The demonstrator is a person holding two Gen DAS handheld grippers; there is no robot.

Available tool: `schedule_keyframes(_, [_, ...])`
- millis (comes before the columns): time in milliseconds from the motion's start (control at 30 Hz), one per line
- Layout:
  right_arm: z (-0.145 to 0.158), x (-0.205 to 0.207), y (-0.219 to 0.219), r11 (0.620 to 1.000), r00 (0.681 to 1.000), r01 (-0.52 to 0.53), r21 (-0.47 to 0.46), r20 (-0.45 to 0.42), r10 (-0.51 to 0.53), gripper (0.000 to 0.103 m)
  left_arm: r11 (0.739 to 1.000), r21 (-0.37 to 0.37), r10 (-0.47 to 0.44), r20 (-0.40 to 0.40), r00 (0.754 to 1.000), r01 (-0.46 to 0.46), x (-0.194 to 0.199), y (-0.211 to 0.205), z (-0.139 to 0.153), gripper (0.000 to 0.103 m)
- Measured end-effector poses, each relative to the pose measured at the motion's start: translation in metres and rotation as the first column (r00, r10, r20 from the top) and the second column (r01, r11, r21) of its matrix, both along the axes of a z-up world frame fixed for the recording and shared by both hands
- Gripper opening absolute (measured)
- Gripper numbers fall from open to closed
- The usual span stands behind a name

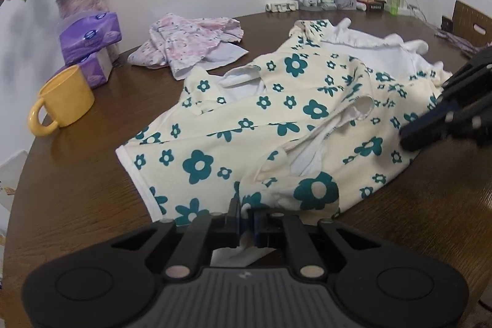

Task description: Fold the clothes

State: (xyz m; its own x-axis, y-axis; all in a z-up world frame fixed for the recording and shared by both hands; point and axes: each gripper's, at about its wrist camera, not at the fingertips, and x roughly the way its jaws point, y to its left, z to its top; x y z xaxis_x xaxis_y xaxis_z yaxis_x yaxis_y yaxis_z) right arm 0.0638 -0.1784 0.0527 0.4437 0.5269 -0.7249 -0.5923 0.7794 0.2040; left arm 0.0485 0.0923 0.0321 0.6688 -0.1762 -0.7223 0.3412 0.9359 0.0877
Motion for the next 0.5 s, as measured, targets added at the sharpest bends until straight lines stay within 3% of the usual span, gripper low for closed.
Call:
schedule_keyframes(67, [0.002, -0.001, -0.017, 0.996, 0.995, 0.095, -0.004, 0.018, -0.094, 0.008, 0.999, -0.045, 0.017, 0.011, 1.0, -0.017, -0.004, 0.001, 0.002, 0.015])
schedule_keyframes(133, [0.003, -0.001, -0.036, 0.979, 0.979, 0.199, -0.036, 0.048, -0.197, 0.021, 0.996, -0.08, 0.039, 0.034, 0.999, -0.036, -0.009, -0.001, 0.004, 0.028])
schedule_keyframes(167, [0.003, -0.001, -0.048, 0.967, 0.968, 0.245, -0.063, 0.07, -0.24, 0.035, 0.995, -0.089, 0.048, 0.042, 0.998, -0.045, -0.011, -0.002, 0.004, 0.032])
schedule_keyframes(233, [0.003, -0.002, -0.073, 0.936, 0.94, 0.332, -0.116, 0.119, -0.319, 0.039, 0.993, -0.099, 0.073, 0.051, 0.996, -0.067, -0.013, -0.004, 0.003, 0.04])
schedule_keyframes(333, [0.002, 0.0, -0.104, 0.908, 0.922, 0.378, -0.178, 0.163, -0.352, 0.045, 0.988, -0.098, 0.12, 0.04, 0.992, -0.116, -0.01, -0.005, -0.001, 0.04])
schedule_keyframes(367, [0.0, 0.005, -0.112, 0.904, 0.921, 0.38, -0.195, 0.171, -0.35, 0.052, 0.986, -0.096, 0.139, 0.036, 0.99, -0.135, -0.008, -0.006, -0.003, 0.04])
schedule_keyframes(500, [-0.014, 0.017, -0.122, 0.908, 0.935, 0.343, -0.24, 0.184, -0.304, 0.059, 0.979, -0.08, 0.193, 0.04, 0.98, -0.189, -0.004, -0.012, -0.006, 0.04])
